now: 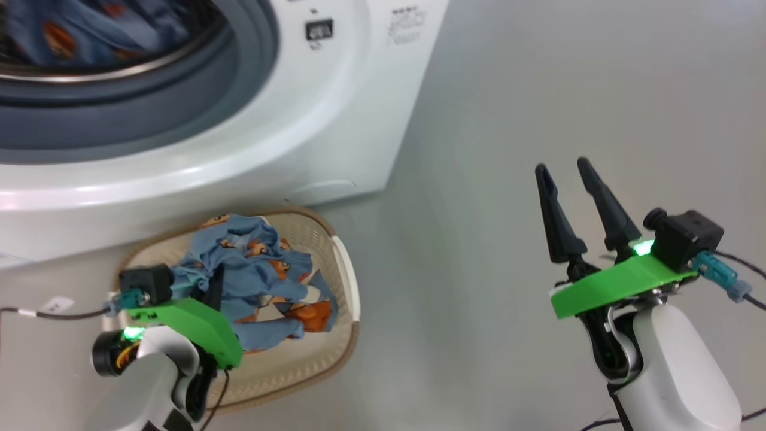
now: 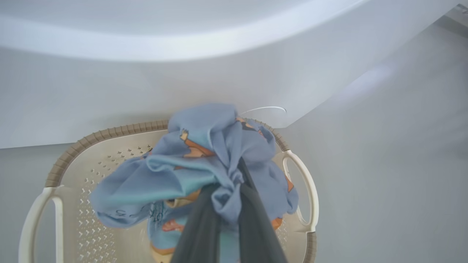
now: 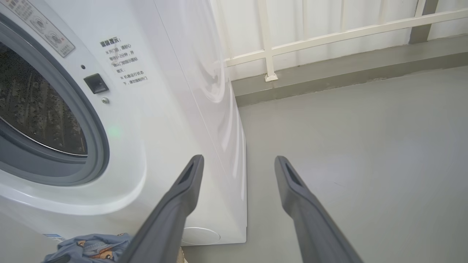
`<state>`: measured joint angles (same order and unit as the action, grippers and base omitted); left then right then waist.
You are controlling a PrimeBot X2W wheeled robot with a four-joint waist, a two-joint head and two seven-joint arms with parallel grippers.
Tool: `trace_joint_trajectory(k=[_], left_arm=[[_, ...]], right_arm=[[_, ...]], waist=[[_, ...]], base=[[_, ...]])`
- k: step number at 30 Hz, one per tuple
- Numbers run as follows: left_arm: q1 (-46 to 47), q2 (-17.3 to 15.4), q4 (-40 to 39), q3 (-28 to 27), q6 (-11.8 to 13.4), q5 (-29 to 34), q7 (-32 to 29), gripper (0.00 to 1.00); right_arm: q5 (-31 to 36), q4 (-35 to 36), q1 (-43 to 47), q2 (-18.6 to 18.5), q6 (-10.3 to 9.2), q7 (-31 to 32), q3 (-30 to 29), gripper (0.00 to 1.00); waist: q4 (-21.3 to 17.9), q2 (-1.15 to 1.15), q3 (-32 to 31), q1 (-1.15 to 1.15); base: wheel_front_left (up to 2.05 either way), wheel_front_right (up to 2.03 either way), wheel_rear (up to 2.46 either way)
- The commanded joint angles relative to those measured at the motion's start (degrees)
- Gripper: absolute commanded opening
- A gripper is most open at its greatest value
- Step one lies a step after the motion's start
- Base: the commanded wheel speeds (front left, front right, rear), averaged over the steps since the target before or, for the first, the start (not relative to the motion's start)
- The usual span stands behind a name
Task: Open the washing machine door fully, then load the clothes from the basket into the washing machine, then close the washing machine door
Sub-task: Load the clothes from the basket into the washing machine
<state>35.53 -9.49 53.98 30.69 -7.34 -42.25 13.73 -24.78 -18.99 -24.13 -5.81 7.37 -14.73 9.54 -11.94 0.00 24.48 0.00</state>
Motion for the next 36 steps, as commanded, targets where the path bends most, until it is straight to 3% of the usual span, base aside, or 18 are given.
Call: trace_joint_trajectory(k=[1, 11, 25, 36], left_arm=[[-1.8, -1.1, -2.4, -1.2, -0.1, -0.7, 1.0, 0.00], [-7.3, -2.3, -14.3, -6.9, 0.3, 0.8, 1.2, 0.00], [-17.8, -2.0, -34.2, -14.8, 3.7, 7.9, 1.3, 0.00], [-22.1, -3.1, -42.5, -16.9, 6.4, 12.8, 1.3, 0.00]], right_arm=[[-0.2, 0.8, 1.9, -0.5, 0.12, -0.3, 1.1, 1.00], [-0.5, 0.2, 4.2, -2.5, 0.12, -0.3, 0.8, 1.00], [-1.0, 0.0, 7.7, -4.1, 0.12, -0.3, 0.5, 1.00], [-1.2, 0.3, 8.7, -5.0, 0.12, -0.3, 0.9, 1.00]], waist=[[4.3, 0.00, -5.9, 0.00], [6.8, 0.00, -11.7, 0.00], [8.7, 0.00, -17.4, 0.00], [9.0, 0.00, -19.0, 0.00]], base=[[0.00, 0.00, 0.00], [0.00, 0.00, 0.00], [0.00, 0.00, 0.00], [0.00, 0.00, 0.00]])
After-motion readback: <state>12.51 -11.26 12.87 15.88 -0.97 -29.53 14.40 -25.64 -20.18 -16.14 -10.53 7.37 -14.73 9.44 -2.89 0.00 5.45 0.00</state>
